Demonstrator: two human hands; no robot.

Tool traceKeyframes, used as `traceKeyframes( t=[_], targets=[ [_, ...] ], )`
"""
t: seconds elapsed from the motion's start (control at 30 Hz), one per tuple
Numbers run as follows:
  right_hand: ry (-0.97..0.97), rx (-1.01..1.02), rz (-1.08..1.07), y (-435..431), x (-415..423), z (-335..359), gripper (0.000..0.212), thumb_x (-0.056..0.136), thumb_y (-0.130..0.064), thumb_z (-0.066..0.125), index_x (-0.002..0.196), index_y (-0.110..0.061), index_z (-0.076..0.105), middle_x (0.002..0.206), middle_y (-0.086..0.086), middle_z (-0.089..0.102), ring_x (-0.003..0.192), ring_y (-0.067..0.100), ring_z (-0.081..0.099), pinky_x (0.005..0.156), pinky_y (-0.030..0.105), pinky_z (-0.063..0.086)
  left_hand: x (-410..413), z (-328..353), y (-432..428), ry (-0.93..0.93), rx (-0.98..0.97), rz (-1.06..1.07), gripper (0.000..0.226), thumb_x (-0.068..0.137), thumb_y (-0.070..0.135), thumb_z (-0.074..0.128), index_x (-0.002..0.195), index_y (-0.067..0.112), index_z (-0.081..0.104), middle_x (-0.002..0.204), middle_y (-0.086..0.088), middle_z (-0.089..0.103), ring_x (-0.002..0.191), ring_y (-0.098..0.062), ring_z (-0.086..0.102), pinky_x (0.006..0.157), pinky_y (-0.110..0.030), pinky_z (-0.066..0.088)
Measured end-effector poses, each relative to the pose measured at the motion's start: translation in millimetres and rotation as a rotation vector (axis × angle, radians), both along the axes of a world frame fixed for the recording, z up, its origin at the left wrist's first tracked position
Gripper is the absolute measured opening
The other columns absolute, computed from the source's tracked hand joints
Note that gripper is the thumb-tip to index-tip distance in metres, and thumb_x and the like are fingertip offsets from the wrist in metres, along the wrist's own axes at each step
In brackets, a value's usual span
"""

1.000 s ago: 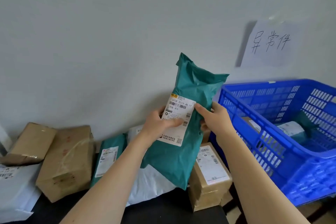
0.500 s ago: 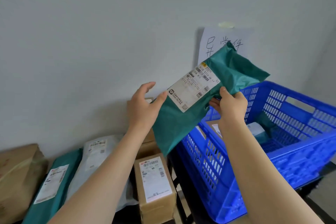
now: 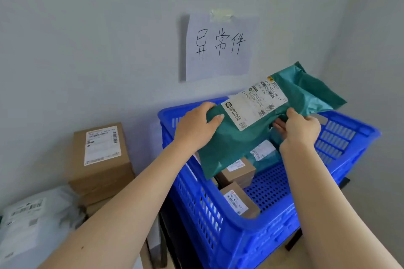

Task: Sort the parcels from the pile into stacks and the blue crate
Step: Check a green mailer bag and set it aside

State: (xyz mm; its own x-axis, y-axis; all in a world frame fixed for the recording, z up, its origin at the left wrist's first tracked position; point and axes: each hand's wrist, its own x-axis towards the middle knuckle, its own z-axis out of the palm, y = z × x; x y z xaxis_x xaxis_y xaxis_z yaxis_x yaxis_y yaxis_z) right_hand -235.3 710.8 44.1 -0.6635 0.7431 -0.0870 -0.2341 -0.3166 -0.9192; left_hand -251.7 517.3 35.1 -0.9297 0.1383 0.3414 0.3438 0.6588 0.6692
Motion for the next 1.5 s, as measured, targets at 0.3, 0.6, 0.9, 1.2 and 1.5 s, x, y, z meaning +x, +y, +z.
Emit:
traceKeyframes(
  t=[0.3,0.6,0.9,1.2,1.5],
  targets=[
    [-0.274,0.183,0.076,107,-63,-34,0.02,0.091,0.0,0.047,0.11,0.001,0.054,0.088,0.014,0.065,0.044,0.018,0.064,0.047,0.03,0.056,-71,-23,109,-0.294,-0.287,-0.185,0.033,0.099,0.035,0.046,0.126,0.016,0.053,0.117,-0.003,0.06,0.098,-0.022,0.056,0.077,-0.033,0.041],
    [-0.595,0.241,0.266,219,-135,-68,0.045,0.096,0.0,0.038,0.139,-0.004,0.027,0.099,0.022,0.063,0.051,0.024,0.062,0.04,0.032,0.055,-117,-70,229,-0.63,-0.309,-0.255,0.103,0.08,0.064,0.062,0.153,0.02,0.004,0.155,-0.006,0.027,0.137,-0.026,0.035,0.104,-0.037,0.035],
    [-1.161,0.719,0.946,247,-163,-71,0.042,0.103,-0.023,0.043,0.134,0.004,0.047,0.117,0.018,0.067,0.085,0.028,0.067,0.079,0.021,0.055,-141,-146,288,-0.675,-0.543,-0.223,0.129,0.068,0.044,0.075,0.148,0.027,-0.025,0.146,-0.027,0.028,0.137,-0.046,0.021,0.112,-0.049,0.027],
    [-1.257,1.209,1.167,269,-213,-72,0.03,0.101,-0.027,0.045,0.085,-0.003,0.056,0.055,0.01,0.066,0.073,0.027,0.064,0.094,0.041,0.052,-146,-189,324,-0.553,-0.933,-0.395,0.127,0.069,0.047,0.079,0.151,0.023,-0.015,0.14,-0.02,0.028,0.131,-0.038,0.024,0.101,-0.055,0.039],
    [-1.228,1.388,1.338,269,-235,-91,0.034,0.097,-0.031,0.052,0.116,-0.002,0.056,0.098,0.011,0.074,0.097,0.029,0.07,0.093,0.046,0.053,-158,-213,348,-0.569,-0.949,-0.474,0.135,0.065,0.061,0.077,0.149,0.025,-0.023,0.148,-0.017,0.023,0.135,-0.036,0.026,0.103,-0.055,0.037]
  ],
)
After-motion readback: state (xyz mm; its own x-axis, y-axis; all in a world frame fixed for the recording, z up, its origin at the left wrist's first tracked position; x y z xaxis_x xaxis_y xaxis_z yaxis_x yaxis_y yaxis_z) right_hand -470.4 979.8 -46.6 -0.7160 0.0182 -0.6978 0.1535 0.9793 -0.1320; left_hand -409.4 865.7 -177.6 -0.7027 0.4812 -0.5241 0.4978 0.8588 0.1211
